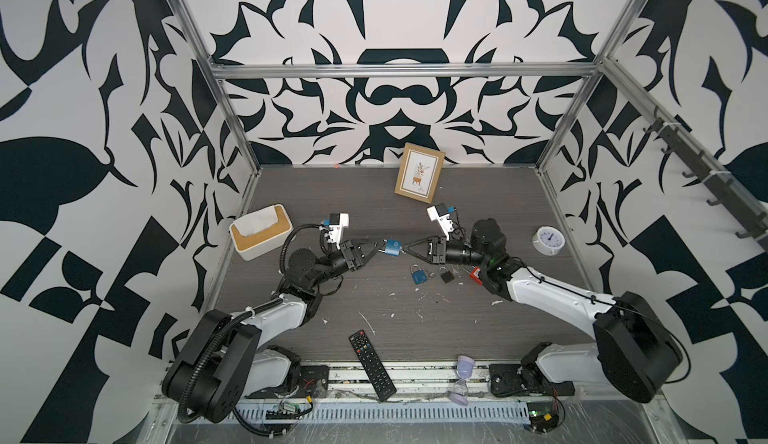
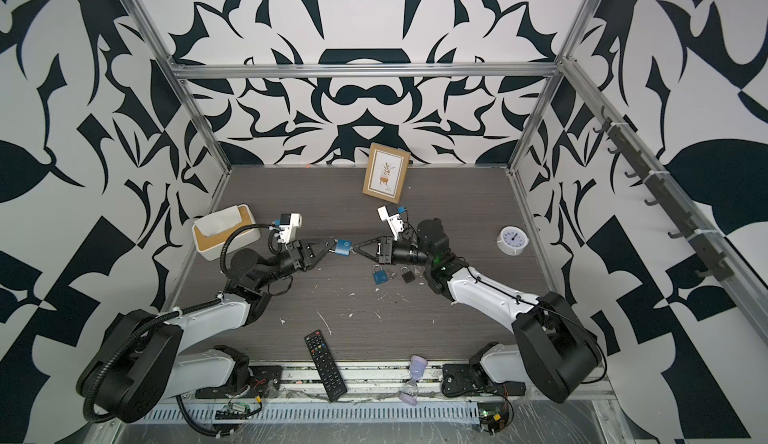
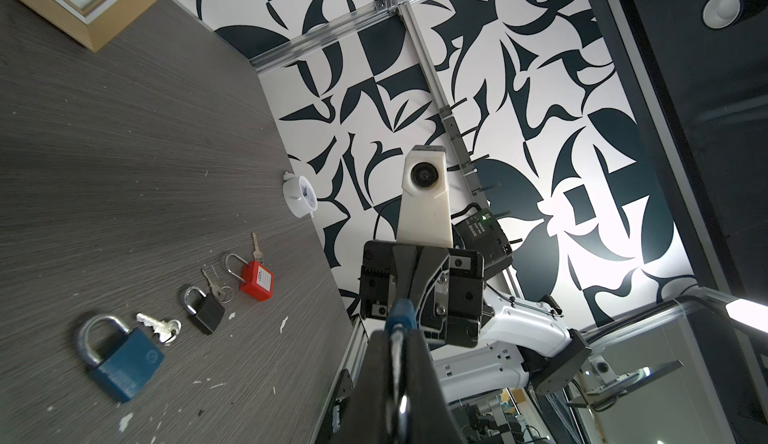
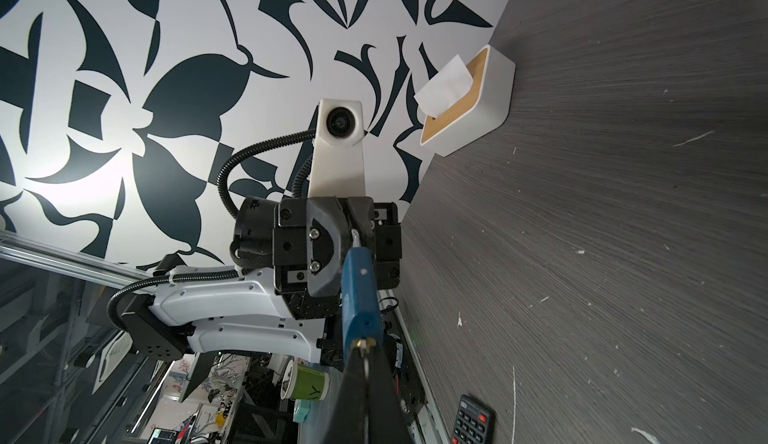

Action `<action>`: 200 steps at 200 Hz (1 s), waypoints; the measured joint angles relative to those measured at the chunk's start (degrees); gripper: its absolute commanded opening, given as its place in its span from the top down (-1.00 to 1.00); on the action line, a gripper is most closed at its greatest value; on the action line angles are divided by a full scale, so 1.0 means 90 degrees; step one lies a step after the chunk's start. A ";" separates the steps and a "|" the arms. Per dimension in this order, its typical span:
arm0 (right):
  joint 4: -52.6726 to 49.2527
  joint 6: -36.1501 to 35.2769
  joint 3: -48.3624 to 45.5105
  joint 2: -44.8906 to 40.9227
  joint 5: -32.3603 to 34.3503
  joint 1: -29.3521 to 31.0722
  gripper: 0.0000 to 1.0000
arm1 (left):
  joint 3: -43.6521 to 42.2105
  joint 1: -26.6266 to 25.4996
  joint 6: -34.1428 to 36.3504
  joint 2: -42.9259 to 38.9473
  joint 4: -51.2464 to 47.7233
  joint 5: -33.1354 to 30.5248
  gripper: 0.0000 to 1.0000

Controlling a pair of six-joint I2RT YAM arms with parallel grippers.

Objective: Lock with the key

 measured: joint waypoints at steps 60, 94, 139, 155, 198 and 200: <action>0.0236 0.0049 -0.0316 -0.0002 -0.0005 -0.0287 1.00 | -0.0053 0.0342 -0.0083 0.0364 0.0272 0.0204 1.00; 0.0131 0.0049 -0.0442 -0.0138 -0.0015 -0.0568 1.00 | -0.0068 0.0665 -0.0100 0.0440 0.0284 0.0202 1.00; -0.0459 -0.0194 -0.0464 -0.0590 0.0308 -0.0792 1.00 | -0.0063 0.0719 0.0194 0.0398 -0.0117 0.0250 1.00; -0.0952 -0.0384 -0.0466 -0.0736 0.0712 -0.0792 1.00 | -0.0022 0.0719 0.0478 0.0223 -0.0811 0.0223 1.00; -0.1729 -0.0534 -0.0478 -0.0763 0.2096 -0.0517 1.00 | 0.0012 0.0692 0.1481 -0.0780 -0.2608 -0.0163 1.00; -0.1758 -0.0529 -0.0478 -0.0753 0.2195 -0.0476 1.00 | 0.0019 0.0687 0.1528 -0.0843 -0.2710 -0.0185 1.00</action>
